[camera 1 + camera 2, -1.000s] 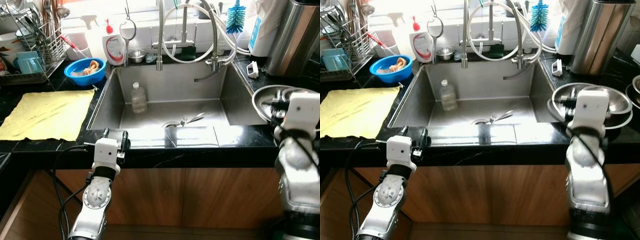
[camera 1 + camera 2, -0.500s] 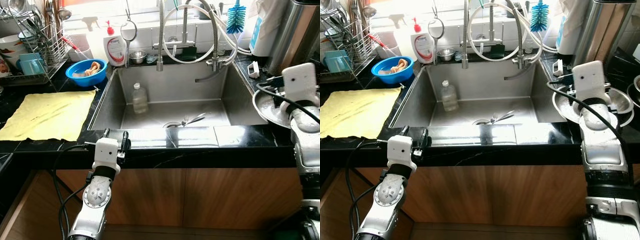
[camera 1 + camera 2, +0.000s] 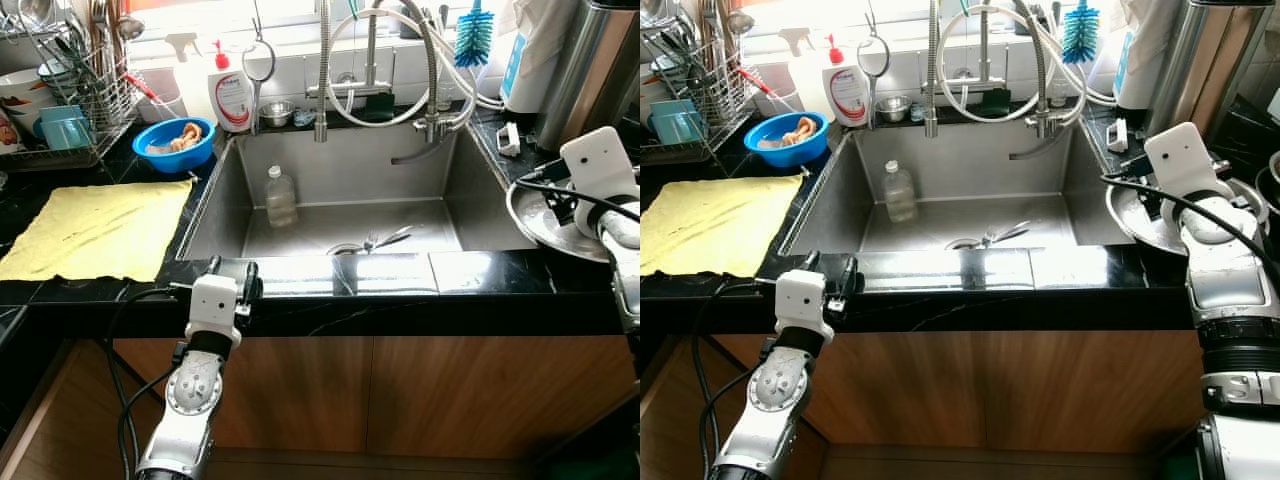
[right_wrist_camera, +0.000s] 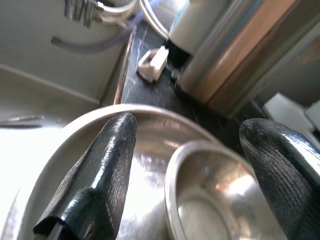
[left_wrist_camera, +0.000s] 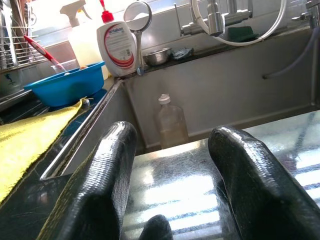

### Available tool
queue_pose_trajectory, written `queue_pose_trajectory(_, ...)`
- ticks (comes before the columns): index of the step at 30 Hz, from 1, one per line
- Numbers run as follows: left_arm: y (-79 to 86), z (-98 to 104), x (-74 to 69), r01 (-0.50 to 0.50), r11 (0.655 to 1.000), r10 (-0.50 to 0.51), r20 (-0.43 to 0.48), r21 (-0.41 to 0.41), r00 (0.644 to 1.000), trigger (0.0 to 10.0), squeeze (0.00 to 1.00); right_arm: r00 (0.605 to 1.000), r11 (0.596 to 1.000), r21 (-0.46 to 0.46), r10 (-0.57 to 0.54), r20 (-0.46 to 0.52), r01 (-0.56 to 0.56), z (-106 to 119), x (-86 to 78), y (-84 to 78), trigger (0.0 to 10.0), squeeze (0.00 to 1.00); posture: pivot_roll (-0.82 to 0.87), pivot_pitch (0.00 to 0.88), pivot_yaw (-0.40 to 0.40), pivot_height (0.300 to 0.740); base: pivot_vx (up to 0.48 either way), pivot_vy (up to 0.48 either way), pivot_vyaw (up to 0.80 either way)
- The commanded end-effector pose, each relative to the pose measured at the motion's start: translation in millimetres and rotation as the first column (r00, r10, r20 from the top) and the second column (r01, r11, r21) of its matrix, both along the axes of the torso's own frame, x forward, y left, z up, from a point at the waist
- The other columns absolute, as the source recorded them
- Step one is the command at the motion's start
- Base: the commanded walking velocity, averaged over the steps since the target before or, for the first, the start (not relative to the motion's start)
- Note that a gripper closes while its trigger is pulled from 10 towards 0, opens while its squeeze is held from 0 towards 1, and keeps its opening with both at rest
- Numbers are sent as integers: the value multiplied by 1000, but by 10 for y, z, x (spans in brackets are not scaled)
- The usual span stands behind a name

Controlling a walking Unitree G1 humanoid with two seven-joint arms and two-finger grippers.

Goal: Kitchen organization

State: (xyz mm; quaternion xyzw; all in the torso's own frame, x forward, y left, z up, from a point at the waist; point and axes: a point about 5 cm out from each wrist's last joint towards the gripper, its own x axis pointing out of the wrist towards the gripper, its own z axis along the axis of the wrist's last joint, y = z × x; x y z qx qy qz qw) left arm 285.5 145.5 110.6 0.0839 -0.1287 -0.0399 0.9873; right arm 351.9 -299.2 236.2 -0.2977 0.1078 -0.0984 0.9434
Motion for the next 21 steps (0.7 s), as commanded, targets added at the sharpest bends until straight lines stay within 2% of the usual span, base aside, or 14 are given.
queue_pose_trajectory(1, 28, -150, -34, 4, 1000, -2, -80, 22, 997, 10000, 0, 1000, 1000, 12, -8, -7, 8, 27, 15, -10, 10000, 0, -163, 0, 89, 740, 0, 0, 0)
queue_pose_trajectory(4, 29, -149, -41, 7, 1000, -6, -80, 23, 997, 10000, 0, 999, 1000, 24, 3, -44, -2, -42, 11, 37, 10000, 0, -162, 0, 90, 740, 0, 0, 0)
queue_pose_trajectory(11, 21, -151, -40, 12, 1000, -10, -82, 24, 997, 10000, 0, 998, 997, 70, -9, -55, 13, -120, 1, 50, 10000, 0, -162, 0, 91, 740, 0, 0, 0)
queue_pose_trajectory(21, 1, -154, -44, 25, 999, -22, -83, 39, 996, 10000, 0, 996, 989, 125, -66, -58, 73, -219, 0, 8, 10000, 0, -153, 0, 87, 740, 0, 0, 0)
